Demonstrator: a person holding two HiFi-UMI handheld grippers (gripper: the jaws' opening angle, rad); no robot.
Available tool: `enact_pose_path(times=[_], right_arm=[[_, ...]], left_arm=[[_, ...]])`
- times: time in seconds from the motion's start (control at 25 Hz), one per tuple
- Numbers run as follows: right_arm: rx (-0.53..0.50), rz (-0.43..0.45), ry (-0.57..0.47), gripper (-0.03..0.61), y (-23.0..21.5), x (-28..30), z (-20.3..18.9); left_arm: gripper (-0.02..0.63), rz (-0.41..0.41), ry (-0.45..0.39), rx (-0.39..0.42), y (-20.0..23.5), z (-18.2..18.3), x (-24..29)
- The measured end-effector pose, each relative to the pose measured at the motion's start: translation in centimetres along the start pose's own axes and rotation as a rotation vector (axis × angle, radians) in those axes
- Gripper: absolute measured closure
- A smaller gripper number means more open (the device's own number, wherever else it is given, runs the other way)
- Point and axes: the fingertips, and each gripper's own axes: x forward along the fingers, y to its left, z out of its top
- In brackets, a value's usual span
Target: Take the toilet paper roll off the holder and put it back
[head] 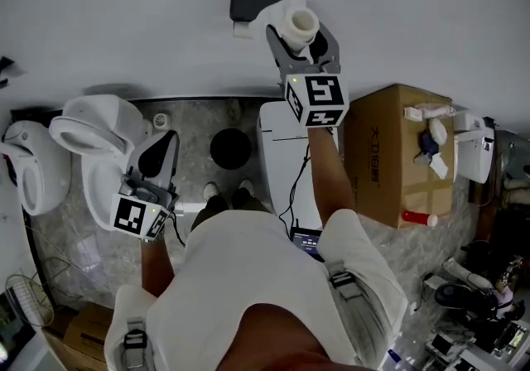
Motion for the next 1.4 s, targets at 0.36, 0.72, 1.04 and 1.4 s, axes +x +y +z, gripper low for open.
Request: enact_pose_path(times=[0.36,0.72,1.04,1.4], right_arm=[[-0.002,0.120,-0.060,0.279,3.9,-13.2,4.8],[0.009,0.108,-0.038,0.279,5.3,-17.1,4.5],[0.008,0.115,-0.045,0.279,5.7,-16.9,4.9],[0.023,0.116,-0.040,0.279,5.7,-16.9,5.1]], left_arm=[[0.612,-0.022,-0.016,-0.004,-0.1,0.4,0.7],[0.611,-0.036,-0.023,-0.002,-0.5,0.3,0.4],[0.611,-0.016,-0.024,0.002,-0.4,0.4,-0.4],[0.611,-0.018,-0.022,0.003,-0.7,0.6,-0.6]])
